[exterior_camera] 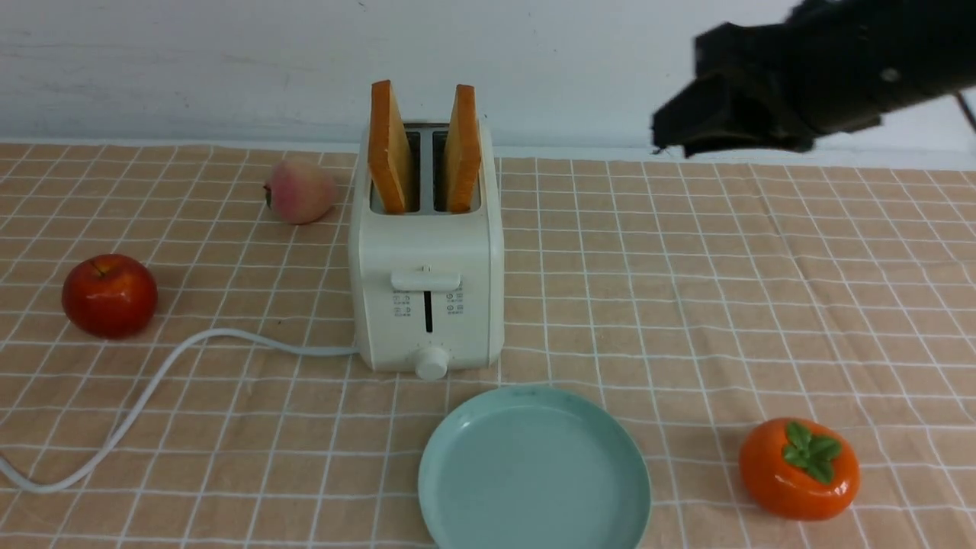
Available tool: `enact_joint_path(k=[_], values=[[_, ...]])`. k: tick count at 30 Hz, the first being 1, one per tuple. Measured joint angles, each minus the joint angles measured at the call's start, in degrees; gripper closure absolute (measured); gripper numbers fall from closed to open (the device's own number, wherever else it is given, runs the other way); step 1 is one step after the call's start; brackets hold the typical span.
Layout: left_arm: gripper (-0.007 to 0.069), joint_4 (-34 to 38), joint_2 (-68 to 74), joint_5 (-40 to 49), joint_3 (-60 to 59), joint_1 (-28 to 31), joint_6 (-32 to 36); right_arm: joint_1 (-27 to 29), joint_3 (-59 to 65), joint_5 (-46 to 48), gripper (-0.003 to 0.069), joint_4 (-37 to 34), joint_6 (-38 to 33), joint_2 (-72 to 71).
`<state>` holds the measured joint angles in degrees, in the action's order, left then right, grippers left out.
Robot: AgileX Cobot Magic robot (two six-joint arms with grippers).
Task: Take toasted bread from bread machine on light coffee tablecloth place on plate.
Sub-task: 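Grasp the toast slice in the toaster and pull it up out of the slot with the right gripper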
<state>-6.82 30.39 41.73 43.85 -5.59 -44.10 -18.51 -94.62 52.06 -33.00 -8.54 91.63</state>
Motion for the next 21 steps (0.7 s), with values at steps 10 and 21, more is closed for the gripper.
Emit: enact_joint_path(k=[10, 21], values=[[0.0388, 0.2, 0.0, 3.1, 0.0, -4.6, 0.0, -13.2, -34.2, 9.2, 0.0331, 23.8, 21.4, 25.0], [0.0387, 1.7, 0.0, 7.1, 0.0, -4.8, 0.0, -15.5, -40.7, 4.2, 0.0319, 32.6, 27.6, 33.6]])
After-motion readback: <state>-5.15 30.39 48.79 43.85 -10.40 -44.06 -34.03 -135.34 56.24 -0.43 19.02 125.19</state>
